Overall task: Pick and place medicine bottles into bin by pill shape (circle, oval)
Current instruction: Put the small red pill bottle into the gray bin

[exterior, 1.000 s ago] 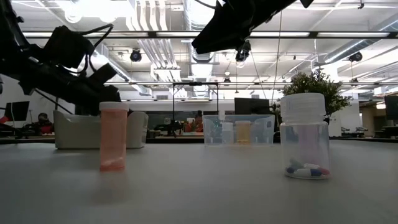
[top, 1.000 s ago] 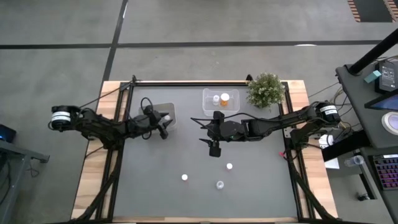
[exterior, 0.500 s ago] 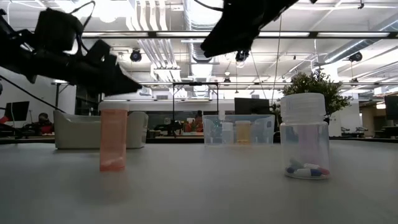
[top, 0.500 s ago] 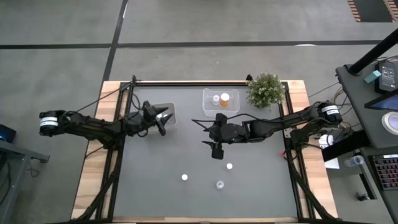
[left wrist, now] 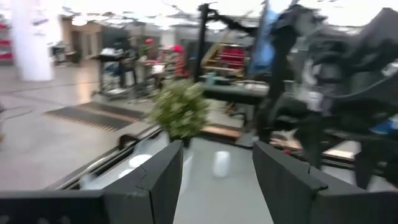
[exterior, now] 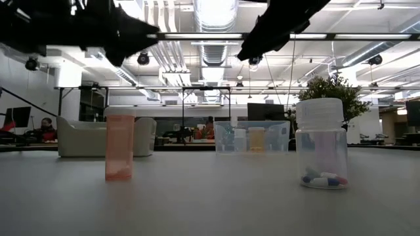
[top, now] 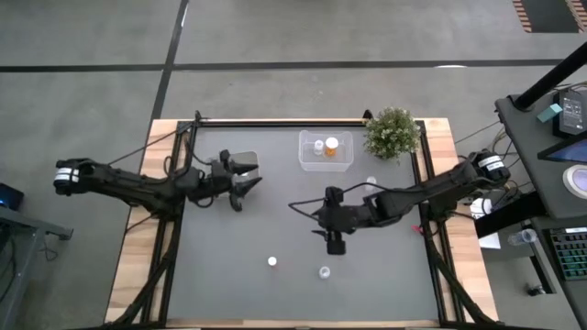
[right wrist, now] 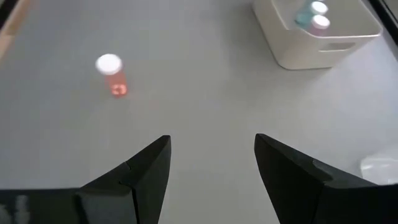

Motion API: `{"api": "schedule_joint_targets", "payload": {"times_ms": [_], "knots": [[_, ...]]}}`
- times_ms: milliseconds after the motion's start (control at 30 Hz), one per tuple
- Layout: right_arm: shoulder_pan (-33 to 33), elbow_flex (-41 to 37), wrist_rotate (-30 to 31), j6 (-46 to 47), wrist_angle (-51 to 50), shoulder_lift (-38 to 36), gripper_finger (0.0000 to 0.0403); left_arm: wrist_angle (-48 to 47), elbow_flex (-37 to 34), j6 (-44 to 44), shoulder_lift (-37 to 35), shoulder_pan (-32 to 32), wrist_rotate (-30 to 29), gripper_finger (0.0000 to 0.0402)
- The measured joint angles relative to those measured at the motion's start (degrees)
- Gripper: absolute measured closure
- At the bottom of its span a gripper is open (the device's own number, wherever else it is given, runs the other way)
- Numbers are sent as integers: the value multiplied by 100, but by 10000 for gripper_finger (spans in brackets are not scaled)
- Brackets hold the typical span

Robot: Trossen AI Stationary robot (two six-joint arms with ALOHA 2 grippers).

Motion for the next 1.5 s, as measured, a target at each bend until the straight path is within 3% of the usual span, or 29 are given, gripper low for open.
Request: {"api": "schedule_joint_targets", "payload": {"times_ms": [133,300,400,667,967,1267,1500], "knots": [[161,-4,23,-21,22,-7,179,-463,429,158,52,-516,-20,221],[337,-72,403,-272,189,-13,179,-1746,1132,138,175,-1059,-183,221],[393,-226,439,-559,638,-29,179,-2397,1497,6,373,-1333,-387,221],[413,-1033,432,-1276,1922,-497,179,-2968,2260,-189,1132,-1890,-404,221],[397,-2229,407,-1999,3559,-1616,179,-5103,3538,-1364,2055,-2037,-261,221],[397,-2585,409,-2556,3573,-2825,179,-7719,5136,-3399,3119,-2195,1093,221],[397,-2840,407,-2805,3560,-3354,179,-9451,6296,-5050,4015,-2395,1408,221]]}}
